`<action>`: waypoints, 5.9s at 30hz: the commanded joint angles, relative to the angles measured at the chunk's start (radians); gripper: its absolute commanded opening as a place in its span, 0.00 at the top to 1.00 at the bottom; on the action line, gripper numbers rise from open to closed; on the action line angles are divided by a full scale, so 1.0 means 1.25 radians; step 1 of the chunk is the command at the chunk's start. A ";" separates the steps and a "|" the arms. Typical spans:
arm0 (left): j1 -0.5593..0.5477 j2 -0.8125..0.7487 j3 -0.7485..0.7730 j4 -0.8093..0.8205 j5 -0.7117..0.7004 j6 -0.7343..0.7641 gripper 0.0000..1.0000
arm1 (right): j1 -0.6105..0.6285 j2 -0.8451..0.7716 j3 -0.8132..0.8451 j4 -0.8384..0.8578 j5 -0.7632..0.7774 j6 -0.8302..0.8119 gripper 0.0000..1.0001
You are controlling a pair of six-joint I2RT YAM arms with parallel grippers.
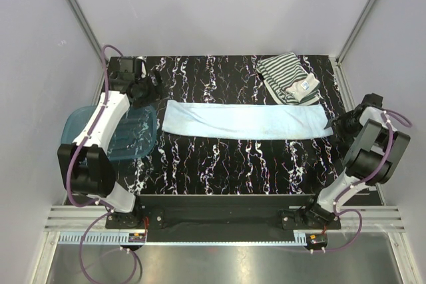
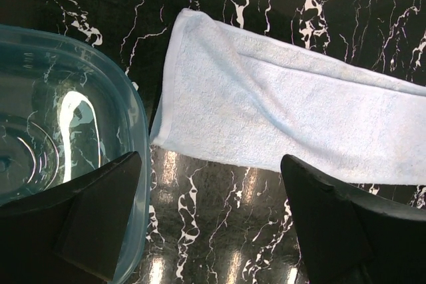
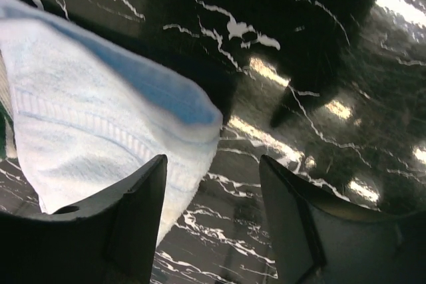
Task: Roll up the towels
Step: Fold the towel
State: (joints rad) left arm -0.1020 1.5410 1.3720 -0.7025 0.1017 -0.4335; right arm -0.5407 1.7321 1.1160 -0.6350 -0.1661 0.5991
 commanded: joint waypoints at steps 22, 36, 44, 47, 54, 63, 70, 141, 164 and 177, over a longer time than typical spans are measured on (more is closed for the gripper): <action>-0.004 0.002 -0.021 0.058 0.038 0.008 0.10 | -0.061 -0.057 0.116 -0.004 0.128 -0.017 1.00; -0.004 -0.004 -0.024 0.061 0.054 0.007 0.10 | 0.197 -0.139 0.251 -0.099 0.138 -0.008 1.00; -0.004 -0.006 -0.024 0.063 0.061 0.007 0.10 | 0.413 -0.182 0.275 -0.012 0.051 0.067 1.00; -0.004 -0.006 -0.024 0.059 0.060 0.007 0.10 | 0.491 -0.162 0.300 0.007 0.051 0.094 1.00; -0.004 -0.007 -0.031 0.058 0.055 0.009 0.10 | 0.632 -0.083 0.353 0.061 0.068 0.147 1.00; -0.004 0.009 -0.027 0.051 0.063 0.012 0.10 | 0.754 0.021 0.429 0.109 0.100 0.175 1.00; -0.003 0.014 -0.027 0.050 0.061 0.012 0.10 | 0.829 0.067 0.450 0.146 0.121 0.182 1.00; -0.063 0.026 0.015 -0.013 -0.100 0.031 0.12 | 1.079 -0.039 0.227 0.129 0.328 0.094 0.10; -0.321 0.242 0.136 -0.124 -0.298 -0.041 0.16 | 0.802 -0.125 -0.033 0.090 0.275 0.079 0.64; -0.245 0.439 0.299 -0.086 -0.272 0.017 0.31 | 0.784 -0.011 -0.033 0.114 0.232 0.037 0.45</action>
State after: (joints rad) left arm -0.4210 2.0598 1.6924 -0.8345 -0.2256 -0.4473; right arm 0.4458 1.6985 1.0611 -0.5194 0.1444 0.6720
